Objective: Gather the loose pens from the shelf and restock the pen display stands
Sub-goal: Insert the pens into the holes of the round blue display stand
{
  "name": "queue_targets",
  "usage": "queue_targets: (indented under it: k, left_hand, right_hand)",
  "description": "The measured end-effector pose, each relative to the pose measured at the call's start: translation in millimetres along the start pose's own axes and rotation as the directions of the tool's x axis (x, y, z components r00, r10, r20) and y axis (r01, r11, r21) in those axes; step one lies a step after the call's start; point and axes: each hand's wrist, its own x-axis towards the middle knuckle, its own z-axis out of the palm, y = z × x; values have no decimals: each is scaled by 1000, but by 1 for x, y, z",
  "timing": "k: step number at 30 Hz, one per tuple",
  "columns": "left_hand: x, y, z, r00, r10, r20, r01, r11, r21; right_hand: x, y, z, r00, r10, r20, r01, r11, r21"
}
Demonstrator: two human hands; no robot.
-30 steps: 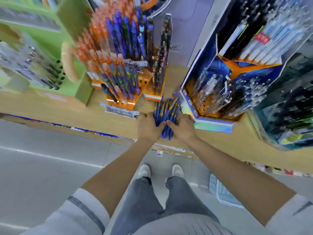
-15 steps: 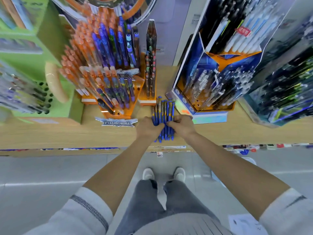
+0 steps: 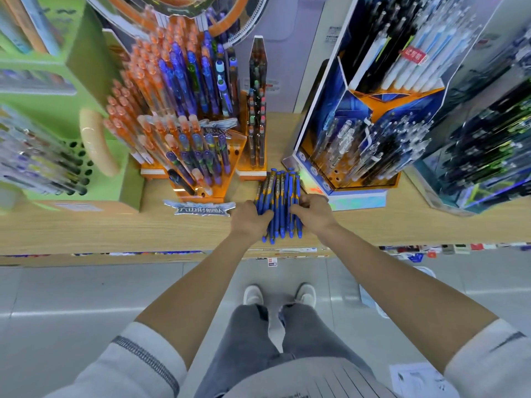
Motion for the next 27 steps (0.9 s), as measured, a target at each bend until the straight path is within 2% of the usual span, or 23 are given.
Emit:
queue_targets:
  k: [3,8,12,17,27]
  left_hand:
    - [-9,-1,-4,998,24,54,-15,987,-160]
    - [-20,-1,-7,993,82,79,-56,954,-295]
    - [-22,6,-7,991,76,108,-37,944,-327]
    - [-21,9,-1,991,69,118,-33,959,-280]
    - [-31,1,-2,979,48,197,41,903,-427]
  right_hand:
    - [0,4,-2,1000,9,27,-11,998,59]
    - [-9,2,-4,996,3,88,-21,980,198]
    - [-9,6,0,999,-10,47,0,979,202]
    - [-15,3,-1,998,-24,63,8,970,242]
    - [-18,5,-4,997,-55,47,39,957,289]
